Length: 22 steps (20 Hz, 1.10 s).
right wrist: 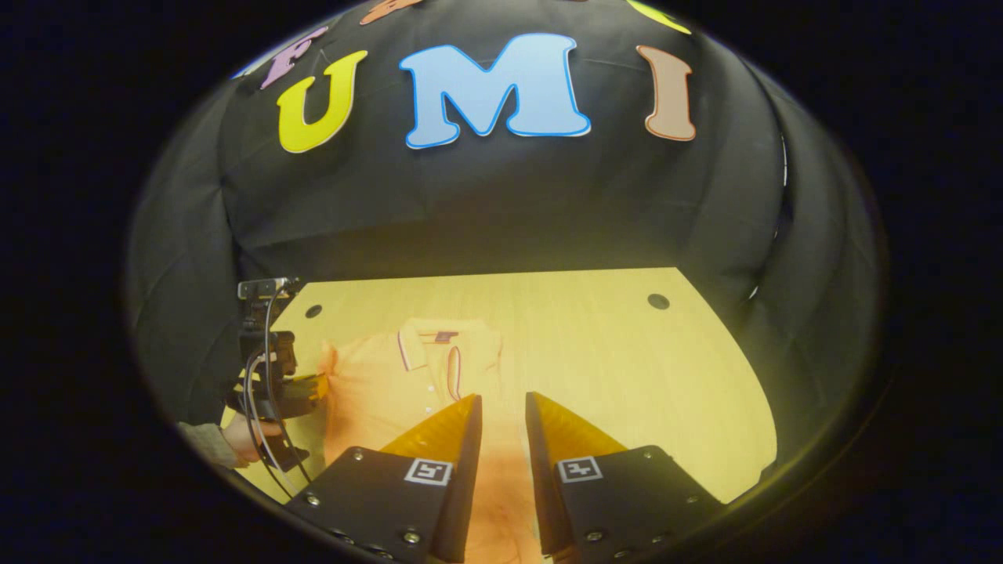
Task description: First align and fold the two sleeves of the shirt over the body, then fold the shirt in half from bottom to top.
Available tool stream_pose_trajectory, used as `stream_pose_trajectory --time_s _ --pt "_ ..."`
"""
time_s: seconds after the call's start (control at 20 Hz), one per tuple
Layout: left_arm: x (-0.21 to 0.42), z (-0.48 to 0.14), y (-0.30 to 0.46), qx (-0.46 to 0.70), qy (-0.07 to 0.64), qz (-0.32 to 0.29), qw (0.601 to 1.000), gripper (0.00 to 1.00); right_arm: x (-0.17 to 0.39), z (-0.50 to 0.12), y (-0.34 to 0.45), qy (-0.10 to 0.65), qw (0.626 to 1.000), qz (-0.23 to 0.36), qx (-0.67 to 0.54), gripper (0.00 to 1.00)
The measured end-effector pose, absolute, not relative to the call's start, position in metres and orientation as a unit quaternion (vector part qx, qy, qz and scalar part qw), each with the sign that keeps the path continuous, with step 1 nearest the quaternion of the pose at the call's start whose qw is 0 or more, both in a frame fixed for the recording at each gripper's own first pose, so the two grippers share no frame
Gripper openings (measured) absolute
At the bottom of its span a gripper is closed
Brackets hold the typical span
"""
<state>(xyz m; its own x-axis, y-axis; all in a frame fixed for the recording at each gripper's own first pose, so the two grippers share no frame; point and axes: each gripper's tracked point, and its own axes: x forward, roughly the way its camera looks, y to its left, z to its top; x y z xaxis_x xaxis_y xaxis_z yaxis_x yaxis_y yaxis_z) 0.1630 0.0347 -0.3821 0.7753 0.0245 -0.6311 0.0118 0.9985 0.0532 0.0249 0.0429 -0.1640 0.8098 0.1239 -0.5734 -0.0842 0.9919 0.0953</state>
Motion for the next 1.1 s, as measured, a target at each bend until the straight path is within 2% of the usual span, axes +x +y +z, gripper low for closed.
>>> stream_pose_trajectory --time_s 0.25,0.6,0.75,0.9,1.0,1.1 --pt "0.164 -0.346 -0.029 0.063 0.302 -0.063 0.949 0.06 0.016 -0.171 0.032 0.309 0.949 0.040 0.047 0.34" --pt "0.142 -0.361 -0.118 0.136 0.297 -0.165 0.931 0.07 0.001 -0.178 0.009 0.313 0.947 0.012 0.068 0.34" --pt "0.135 -0.376 -0.134 0.161 0.306 -0.184 0.920 0.06 -0.006 -0.181 -0.002 0.316 0.946 0.000 0.073 0.34" --pt "0.131 -0.386 -0.139 0.169 0.317 -0.178 0.916 0.06 -0.013 -0.184 -0.011 0.319 0.945 -0.008 0.077 0.34" --pt "0.129 -0.391 -0.137 0.169 0.329 -0.173 0.913 0.10 -0.015 -0.186 -0.016 0.321 0.944 -0.011 0.078 0.34" --pt "0.123 -0.395 -0.139 0.162 0.342 -0.180 0.908 0.22 -0.017 -0.187 -0.018 0.322 0.943 -0.010 0.080 0.34"
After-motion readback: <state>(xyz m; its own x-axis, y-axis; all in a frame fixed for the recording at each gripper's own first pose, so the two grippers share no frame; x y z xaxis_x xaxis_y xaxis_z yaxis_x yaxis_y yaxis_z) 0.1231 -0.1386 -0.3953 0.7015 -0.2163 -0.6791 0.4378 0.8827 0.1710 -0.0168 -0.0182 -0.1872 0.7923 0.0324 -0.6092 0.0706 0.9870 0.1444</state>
